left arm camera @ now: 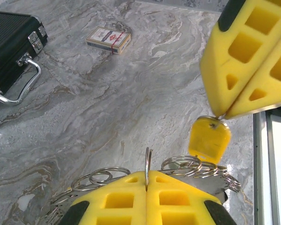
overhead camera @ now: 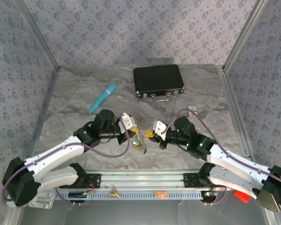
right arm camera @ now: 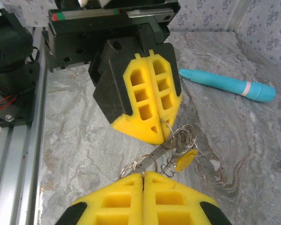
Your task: Put the keys on the keyring
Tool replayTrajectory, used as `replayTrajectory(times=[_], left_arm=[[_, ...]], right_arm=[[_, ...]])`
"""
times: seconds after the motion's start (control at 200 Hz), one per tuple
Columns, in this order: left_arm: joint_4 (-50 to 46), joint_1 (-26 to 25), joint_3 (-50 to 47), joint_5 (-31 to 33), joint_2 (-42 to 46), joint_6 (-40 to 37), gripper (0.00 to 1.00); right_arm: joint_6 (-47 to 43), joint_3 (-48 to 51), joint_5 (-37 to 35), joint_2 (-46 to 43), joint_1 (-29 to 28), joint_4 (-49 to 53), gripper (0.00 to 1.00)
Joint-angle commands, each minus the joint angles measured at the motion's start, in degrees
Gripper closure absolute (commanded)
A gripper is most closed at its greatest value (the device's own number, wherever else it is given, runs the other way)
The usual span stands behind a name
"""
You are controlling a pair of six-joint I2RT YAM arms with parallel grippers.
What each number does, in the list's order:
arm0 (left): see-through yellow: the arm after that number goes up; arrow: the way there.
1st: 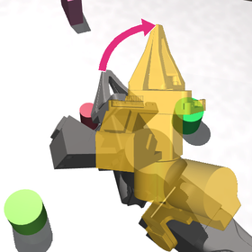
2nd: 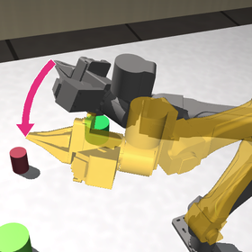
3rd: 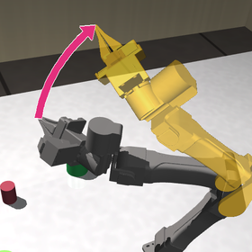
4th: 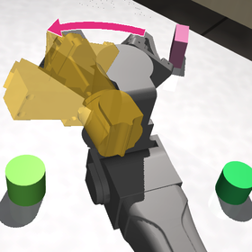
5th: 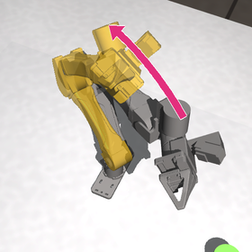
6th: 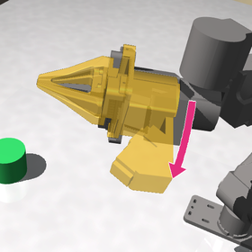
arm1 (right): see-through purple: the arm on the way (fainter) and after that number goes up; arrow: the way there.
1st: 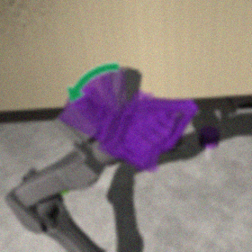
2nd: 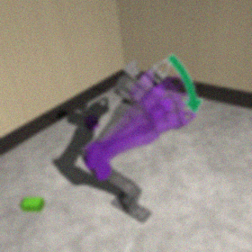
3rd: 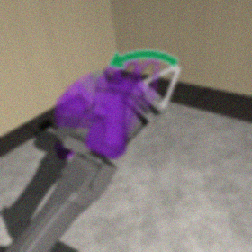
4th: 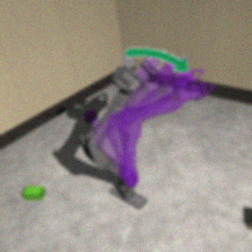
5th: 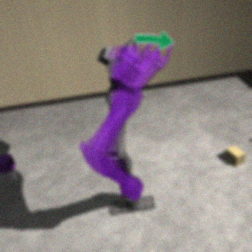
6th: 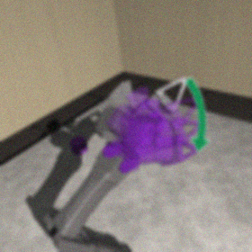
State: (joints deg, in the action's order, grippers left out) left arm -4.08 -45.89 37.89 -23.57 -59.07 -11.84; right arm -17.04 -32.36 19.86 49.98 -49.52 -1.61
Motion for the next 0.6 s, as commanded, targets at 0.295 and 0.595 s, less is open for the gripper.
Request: replayTrajectory(times=[0.295,0.595], left_arm=[[1.8,-0.5,2.8,-2.3,-1.6,4.8,1.00],[2.9,-0.5,2.2,-2.5,-1.4,6.2,1.00]], right_arm=[[-1.5,-3.2,-0.7,4.6,1.3,-5.8,1.00],[-0.2,-3.3,0.8,7.2,1.5,-7.9,1.00]])
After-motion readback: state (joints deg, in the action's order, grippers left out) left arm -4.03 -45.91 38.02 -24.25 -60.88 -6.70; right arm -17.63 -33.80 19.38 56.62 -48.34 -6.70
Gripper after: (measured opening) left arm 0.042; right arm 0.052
